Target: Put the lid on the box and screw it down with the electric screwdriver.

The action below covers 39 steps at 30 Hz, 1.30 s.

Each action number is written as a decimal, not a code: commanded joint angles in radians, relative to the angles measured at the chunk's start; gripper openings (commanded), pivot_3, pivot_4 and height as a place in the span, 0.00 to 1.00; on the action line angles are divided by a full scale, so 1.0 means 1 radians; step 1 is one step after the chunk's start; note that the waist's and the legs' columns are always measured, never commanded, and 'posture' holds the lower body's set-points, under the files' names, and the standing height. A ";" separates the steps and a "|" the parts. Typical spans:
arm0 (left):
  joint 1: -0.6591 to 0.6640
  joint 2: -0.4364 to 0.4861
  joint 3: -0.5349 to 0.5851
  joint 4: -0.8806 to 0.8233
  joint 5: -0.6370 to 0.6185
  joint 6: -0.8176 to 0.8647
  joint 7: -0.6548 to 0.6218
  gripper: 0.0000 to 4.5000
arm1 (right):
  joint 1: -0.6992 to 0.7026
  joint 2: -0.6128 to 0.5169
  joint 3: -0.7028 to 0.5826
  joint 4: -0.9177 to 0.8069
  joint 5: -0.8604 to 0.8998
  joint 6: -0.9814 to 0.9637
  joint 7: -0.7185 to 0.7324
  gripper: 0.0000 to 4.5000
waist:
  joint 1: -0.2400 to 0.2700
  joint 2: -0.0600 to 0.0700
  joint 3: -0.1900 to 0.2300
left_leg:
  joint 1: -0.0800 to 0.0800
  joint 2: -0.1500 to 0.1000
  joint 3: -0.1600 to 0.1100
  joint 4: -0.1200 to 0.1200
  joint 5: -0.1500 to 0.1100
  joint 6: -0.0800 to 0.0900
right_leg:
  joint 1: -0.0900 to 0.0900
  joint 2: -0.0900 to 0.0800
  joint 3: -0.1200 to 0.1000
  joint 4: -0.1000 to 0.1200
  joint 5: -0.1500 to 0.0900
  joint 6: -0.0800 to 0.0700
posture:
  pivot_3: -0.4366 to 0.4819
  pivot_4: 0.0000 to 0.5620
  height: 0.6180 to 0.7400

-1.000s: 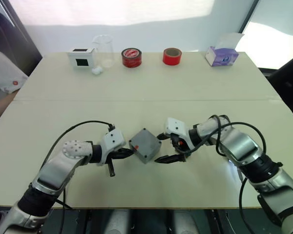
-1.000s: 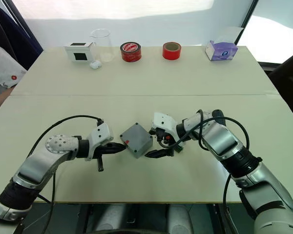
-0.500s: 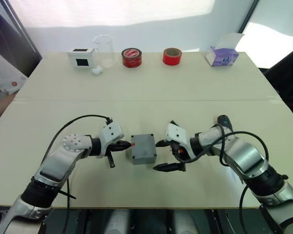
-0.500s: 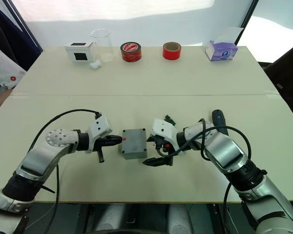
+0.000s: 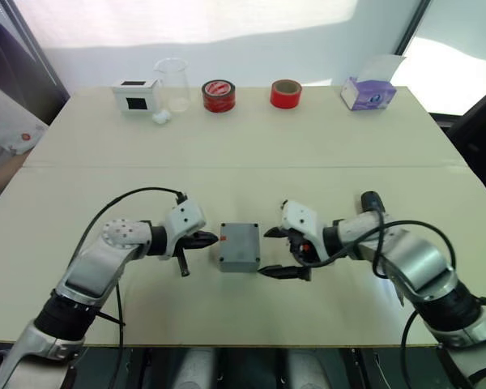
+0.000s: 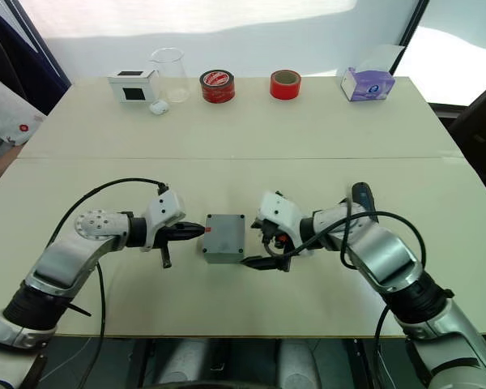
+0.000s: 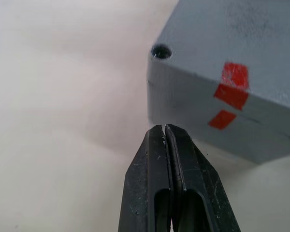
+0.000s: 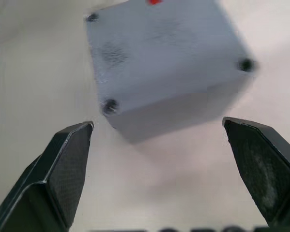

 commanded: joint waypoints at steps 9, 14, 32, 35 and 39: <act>0.047 0.130 0.239 -0.213 -0.304 0.178 -0.116 0.00 | 0.298 0.021 -0.345 -0.150 0.051 0.018 -0.204 0.98 | 0.001 0.000 0.000 | 0.000 0.000 -0.001 0.000 0.000 0.000 | 0.002 0.000 0.000 -0.001 0.000 0.000 | 0.48 0.27 1.00; 0.017 0.134 0.207 -0.233 -0.321 0.190 -0.114 0.00 | 0.342 0.047 -0.331 -0.144 0.038 -0.002 -0.262 0.83 | -0.002 0.000 0.000 | 0.001 0.001 -0.001 0.000 0.000 0.000 | 0.002 0.001 0.000 0.000 0.000 0.000 | 0.48 0.27 1.00; -0.018 0.114 0.166 -0.206 -0.322 0.182 -0.098 0.00 | 0.351 0.071 -0.268 -0.123 0.045 -0.015 -0.314 0.47 | 0.000 0.000 0.000 | 0.001 0.001 -0.001 0.000 0.000 0.000 | 0.002 0.001 0.000 0.000 0.000 0.000 | 0.48 0.27 1.00; -0.017 0.114 0.164 -0.205 -0.322 0.181 -0.096 0.00 | 0.357 0.075 -0.262 -0.116 0.034 -0.024 -0.321 0.47 | 0.000 0.000 0.000 | 0.001 0.001 -0.001 0.000 0.000 0.000 | 0.002 0.001 0.000 0.000 0.000 0.000 | 0.48 0.27 1.00; -0.010 0.118 0.168 -0.206 -0.327 0.182 -0.095 0.00 | 0.355 0.081 -0.263 -0.119 0.039 -0.022 -0.330 0.14 | 0.000 0.000 0.000 | 0.001 0.001 -0.001 0.000 0.000 0.000 | 0.002 0.001 0.000 0.000 0.000 0.000 | 0.48 0.27 1.00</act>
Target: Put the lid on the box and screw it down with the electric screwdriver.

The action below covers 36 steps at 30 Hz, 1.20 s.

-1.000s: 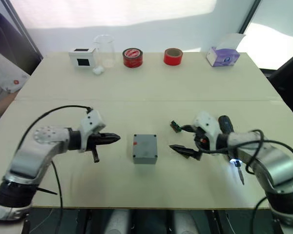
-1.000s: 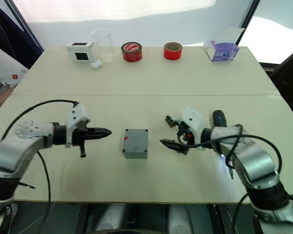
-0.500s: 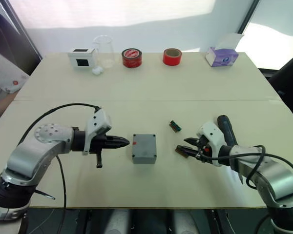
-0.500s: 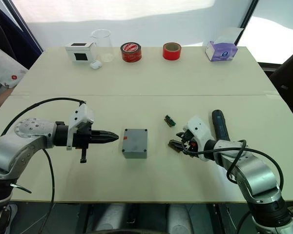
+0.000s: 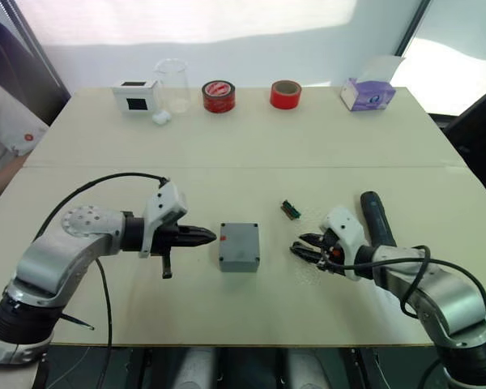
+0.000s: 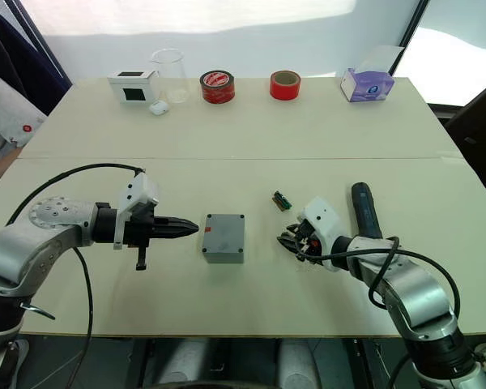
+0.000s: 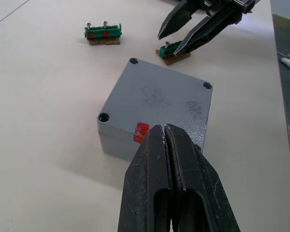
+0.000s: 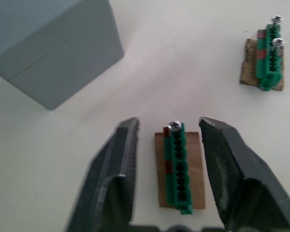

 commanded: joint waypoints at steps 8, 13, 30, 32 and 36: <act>0.001 0.006 0.008 -0.011 -0.010 -0.017 0.002 0.00 | 0.009 -0.007 -0.007 -0.025 -0.003 -0.023 -0.017 0.02 | 0.000 0.000 0.000 | 0.000 0.000 0.000 0.000 0.000 0.000 | 0.000 0.000 0.000 0.000 0.000 0.000 | 0.48 0.27 1.00; -0.006 0.002 0.003 0.005 -0.004 -0.027 0.000 0.00 | -0.013 -0.010 -0.029 -0.038 0.009 -0.017 -0.019 0.02 | 0.000 0.000 0.000 | 0.000 0.000 0.000 0.000 0.000 0.000 | 0.000 0.000 0.000 0.000 0.000 0.000 | 0.48 0.27 1.00; -0.026 0.027 0.037 0.058 -0.002 -0.050 -0.007 0.00 | -0.305 0.082 0.024 -0.040 0.120 0.041 -0.023 0.02 | -0.005 0.000 0.000 | 0.000 0.001 0.000 0.000 0.000 0.000 | 0.000 0.001 0.000 0.000 0.000 0.000 | 0.48 0.27 1.00; -0.025 0.025 0.038 0.051 -0.004 -0.047 0.000 0.00 | -0.320 0.095 0.059 -0.015 0.102 0.021 -0.022 0.02 | -0.004 0.000 0.000 | 0.000 0.001 0.000 0.000 0.000 0.000 | 0.000 0.001 0.000 0.000 0.000 0.000 | 0.48 0.27 1.00; -0.011 0.024 0.051 0.026 -0.015 -0.034 0.017 0.00 | -0.323 0.095 0.095 0.008 0.085 -0.004 -0.014 0.02 | -0.001 0.000 0.000 | 0.000 0.000 0.000 0.000 0.000 0.000 | 0.000 0.001 0.000 0.000 0.000 0.000 | 0.48 0.27 1.00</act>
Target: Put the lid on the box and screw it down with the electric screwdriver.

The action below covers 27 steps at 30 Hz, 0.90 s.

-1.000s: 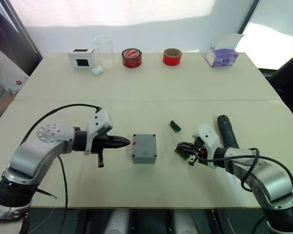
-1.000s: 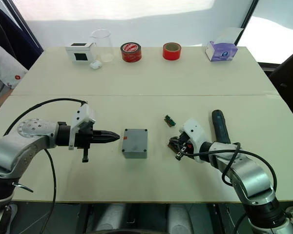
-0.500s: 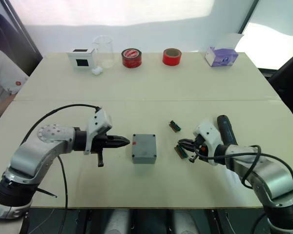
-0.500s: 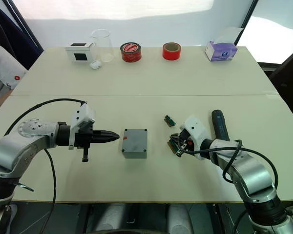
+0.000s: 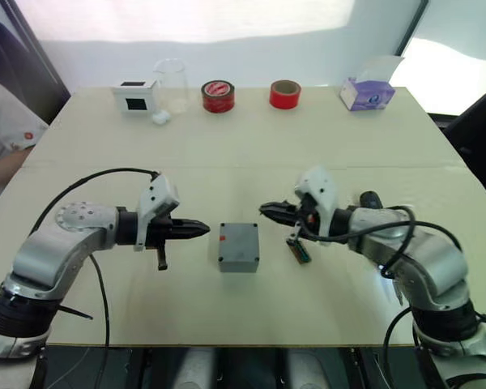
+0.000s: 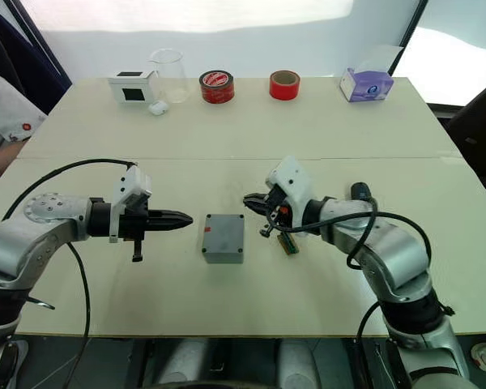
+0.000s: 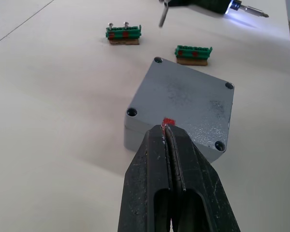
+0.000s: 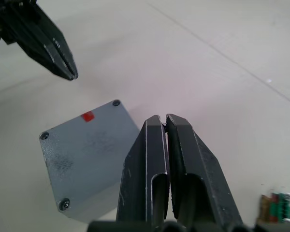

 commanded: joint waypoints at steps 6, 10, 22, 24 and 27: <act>0.017 0.011 0.038 -0.063 -0.022 0.008 0.029 0.00 | -0.011 -0.001 0.025 0.008 -0.023 -0.050 0.013 0.02 | -0.004 0.000 0.000 | 0.000 0.000 0.000 0.000 0.000 0.000 | 0.000 0.000 0.000 0.000 0.000 0.000 | 0.48 0.27 1.00; 0.023 0.010 0.038 -0.072 -0.028 0.012 0.039 0.00 | 0.000 0.000 0.055 0.020 -0.039 -0.058 0.015 0.02 | -0.004 0.000 0.000 | 0.000 0.000 0.000 0.000 0.000 0.000 | 0.000 0.000 0.000 0.000 0.000 0.000 | 0.48 0.27 1.00; 0.025 0.013 0.031 -0.067 -0.028 0.007 0.041 0.00 | 0.009 0.012 0.061 0.022 -0.043 -0.059 0.007 0.02 | -0.004 0.000 0.000 | 0.000 0.000 0.000 0.000 0.000 0.000 | 0.000 0.000 0.000 0.000 0.000 0.000 | 0.48 0.27 1.00; 0.025 0.012 0.029 -0.067 -0.028 0.006 0.041 0.00 | 0.013 0.013 0.064 0.022 -0.044 -0.060 0.006 0.02 | -0.004 0.000 0.000 | 0.000 0.000 0.000 0.000 0.000 0.000 | 0.000 0.000 0.000 0.000 0.000 0.000 | 0.48 0.27 1.00; 0.026 0.012 0.027 -0.068 -0.027 0.005 0.042 0.00 | 0.016 0.017 0.070 0.027 -0.049 -0.065 0.004 0.02 | -0.004 0.000 0.000 | 0.000 0.000 0.000 0.000 0.000 0.000 | 0.000 0.000 0.000 0.000 0.000 0.000 | 0.48 0.27 1.00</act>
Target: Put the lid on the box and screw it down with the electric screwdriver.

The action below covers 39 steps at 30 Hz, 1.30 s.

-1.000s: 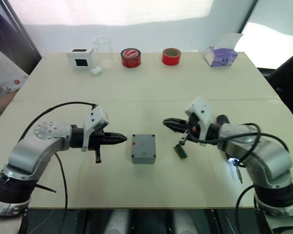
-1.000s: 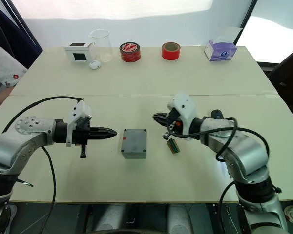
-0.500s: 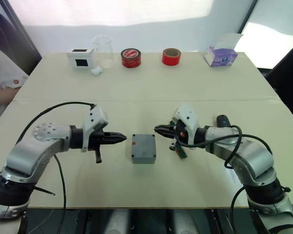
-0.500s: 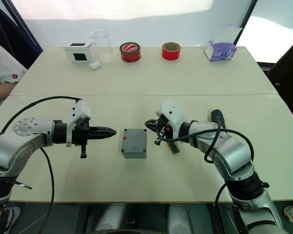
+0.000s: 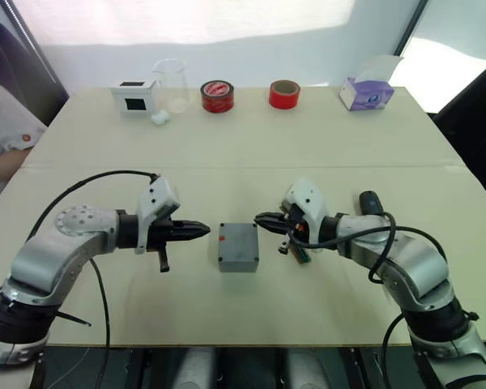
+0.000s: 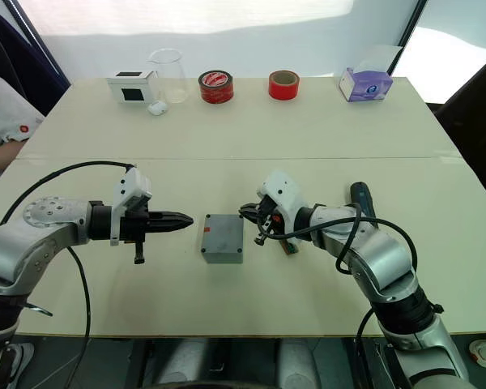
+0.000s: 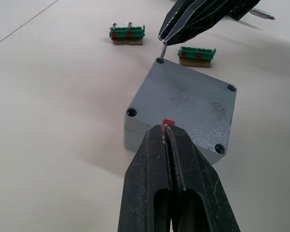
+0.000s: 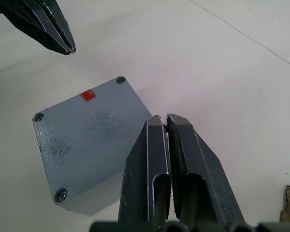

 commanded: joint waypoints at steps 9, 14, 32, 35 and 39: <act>-0.001 0.010 0.014 -0.028 0.000 -0.018 0.000 0.00 | -0.002 0.024 0.017 0.020 -0.033 -0.043 0.002 0.02 | 0.000 0.000 0.000 | 0.000 0.000 0.000 0.000 0.000 0.000 | 0.000 0.000 0.000 0.000 0.000 0.000 | 0.48 0.27 1.00; 0.000 0.009 0.015 -0.029 -0.001 -0.017 0.002 0.00 | 0.001 0.022 0.026 0.040 -0.049 -0.056 0.009 0.02 | 0.000 0.000 0.000 | 0.000 0.000 0.000 0.000 0.000 0.000 | 0.000 0.000 0.000 0.000 0.000 0.000 | 0.48 0.27 1.00; -0.144 -0.051 -0.069 -0.003 -0.006 -0.061 -0.068 0.00 | -0.137 -0.194 -0.343 0.037 0.167 0.351 0.057 0.91 | 0.012 0.000 0.000 | -0.001 -0.001 -0.001 0.001 0.000 0.000 | 0.000 0.000 0.000 0.000 0.000 0.000 | 0.48 0.27 1.00; -0.186 -0.073 -0.130 0.009 0.014 -0.101 -0.123 0.00 | -0.227 -0.346 -0.385 0.129 0.221 0.542 0.110 0.96 | 0.005 0.000 0.000 | 0.000 -0.001 -0.002 0.001 0.000 0.001 | 0.003 0.000 0.000 -0.001 0.000 0.000 | 0.48 0.27 1.00; -0.224 -0.098 -0.199 0.030 0.055 -0.174 -0.186 0.00 | -0.272 -0.600 -0.261 0.314 0.268 0.690 0.154 0.96 | 0.001 0.001 0.001 | -0.001 0.000 0.000 -0.001 0.000 0.001 | 0.001 0.000 0.001 -0.002 0.000 0.000 | 0.48 0.27 1.00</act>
